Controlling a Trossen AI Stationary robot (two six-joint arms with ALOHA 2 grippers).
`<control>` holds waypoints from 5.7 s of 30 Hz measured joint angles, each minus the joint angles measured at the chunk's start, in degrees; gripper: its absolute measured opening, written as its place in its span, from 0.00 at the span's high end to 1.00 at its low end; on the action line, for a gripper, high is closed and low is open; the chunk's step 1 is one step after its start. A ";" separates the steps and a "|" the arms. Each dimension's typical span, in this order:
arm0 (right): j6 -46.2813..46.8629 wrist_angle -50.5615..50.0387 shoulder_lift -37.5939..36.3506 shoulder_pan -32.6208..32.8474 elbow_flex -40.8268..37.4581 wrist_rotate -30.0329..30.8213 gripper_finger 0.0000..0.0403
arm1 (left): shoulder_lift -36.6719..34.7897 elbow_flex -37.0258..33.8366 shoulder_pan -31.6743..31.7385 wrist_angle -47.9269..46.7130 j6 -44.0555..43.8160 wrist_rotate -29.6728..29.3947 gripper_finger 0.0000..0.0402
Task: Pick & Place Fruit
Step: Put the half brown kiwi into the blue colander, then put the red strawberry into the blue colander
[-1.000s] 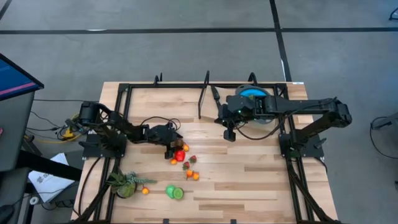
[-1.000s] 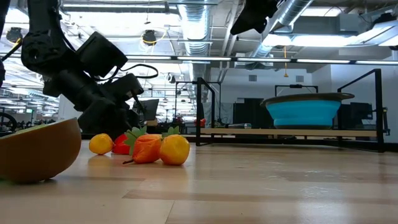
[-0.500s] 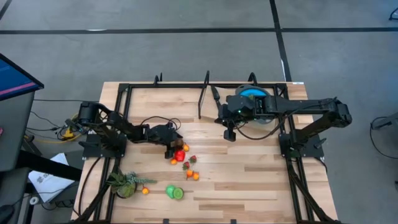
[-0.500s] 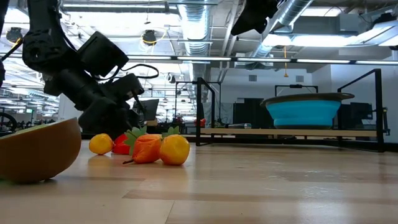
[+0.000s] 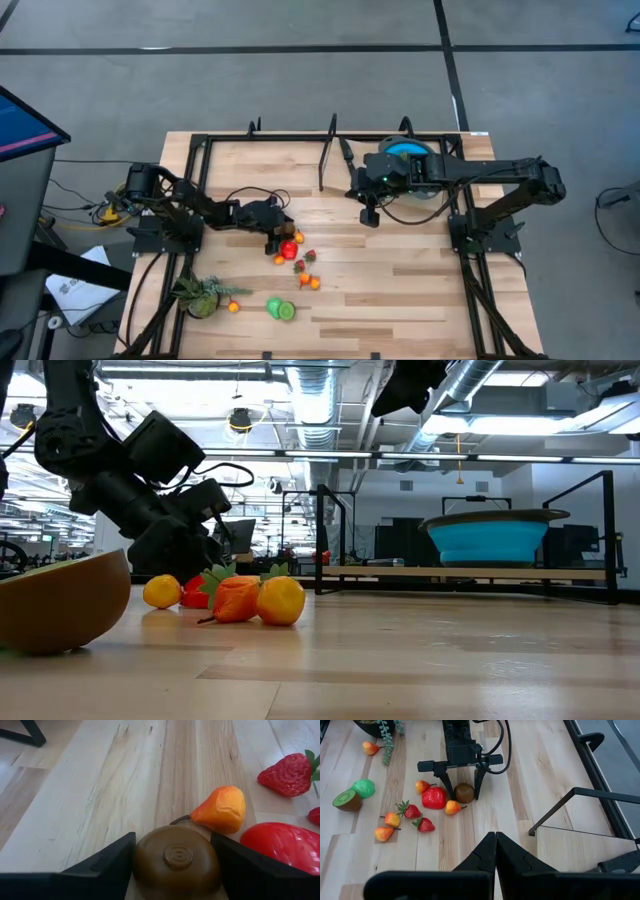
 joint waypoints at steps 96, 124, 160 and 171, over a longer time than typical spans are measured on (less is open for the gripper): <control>-44.50 30.91 26.62 -1.54 13.40 -10.52 0.51 | -33.86 0.90 5.66 7.51 -25.08 6.99 0.43; -44.30 27.86 26.56 -1.69 13.31 -8.64 0.72 | -34.60 0.94 8.88 8.52 -23.22 5.97 0.27; -5.46 -32.54 14.40 -28.69 8.79 13.83 0.71 | -42.23 0.94 12.13 7.87 -23.01 6.62 0.26; -9.82 -32.79 14.49 -30.94 8.46 13.60 0.34 | -42.23 0.94 12.13 7.72 -23.01 6.64 0.26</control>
